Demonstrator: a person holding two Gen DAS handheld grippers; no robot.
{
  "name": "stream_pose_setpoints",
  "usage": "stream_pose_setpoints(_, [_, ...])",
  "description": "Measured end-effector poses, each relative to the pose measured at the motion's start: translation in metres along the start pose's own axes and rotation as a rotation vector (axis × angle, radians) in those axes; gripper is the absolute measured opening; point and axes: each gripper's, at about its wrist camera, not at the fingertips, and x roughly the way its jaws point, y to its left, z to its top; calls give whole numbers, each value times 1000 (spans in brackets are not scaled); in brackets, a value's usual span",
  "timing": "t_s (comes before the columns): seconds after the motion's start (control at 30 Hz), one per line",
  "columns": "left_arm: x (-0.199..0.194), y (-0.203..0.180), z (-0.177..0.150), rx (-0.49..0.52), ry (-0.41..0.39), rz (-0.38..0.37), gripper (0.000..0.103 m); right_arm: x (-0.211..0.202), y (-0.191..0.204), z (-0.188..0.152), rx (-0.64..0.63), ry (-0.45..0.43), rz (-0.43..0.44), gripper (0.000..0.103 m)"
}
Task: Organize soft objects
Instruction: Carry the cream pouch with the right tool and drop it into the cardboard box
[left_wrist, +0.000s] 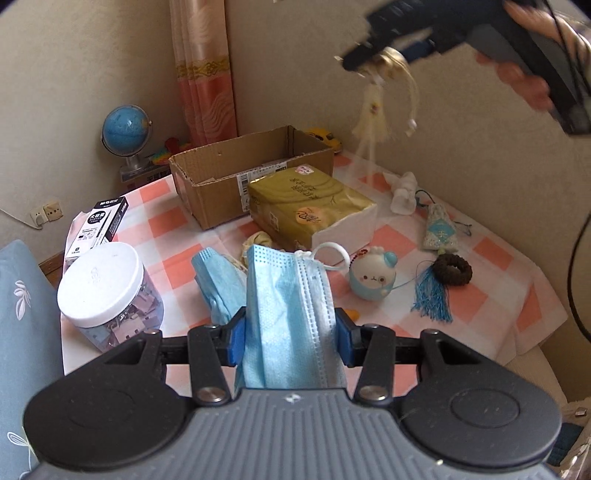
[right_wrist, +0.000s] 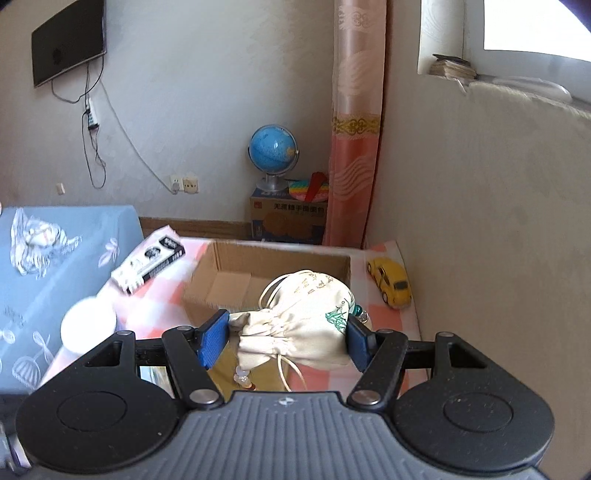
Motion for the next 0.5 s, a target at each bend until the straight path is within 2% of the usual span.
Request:
stream_pose_setpoints(0.3, [1,13,-5,-46,-25,9,46,47,25,69,52,-5,-84,70])
stream_pose_setpoints(0.5, [4,24,-6,-84,-26,12,46,87,31,95,148,20,-77,70])
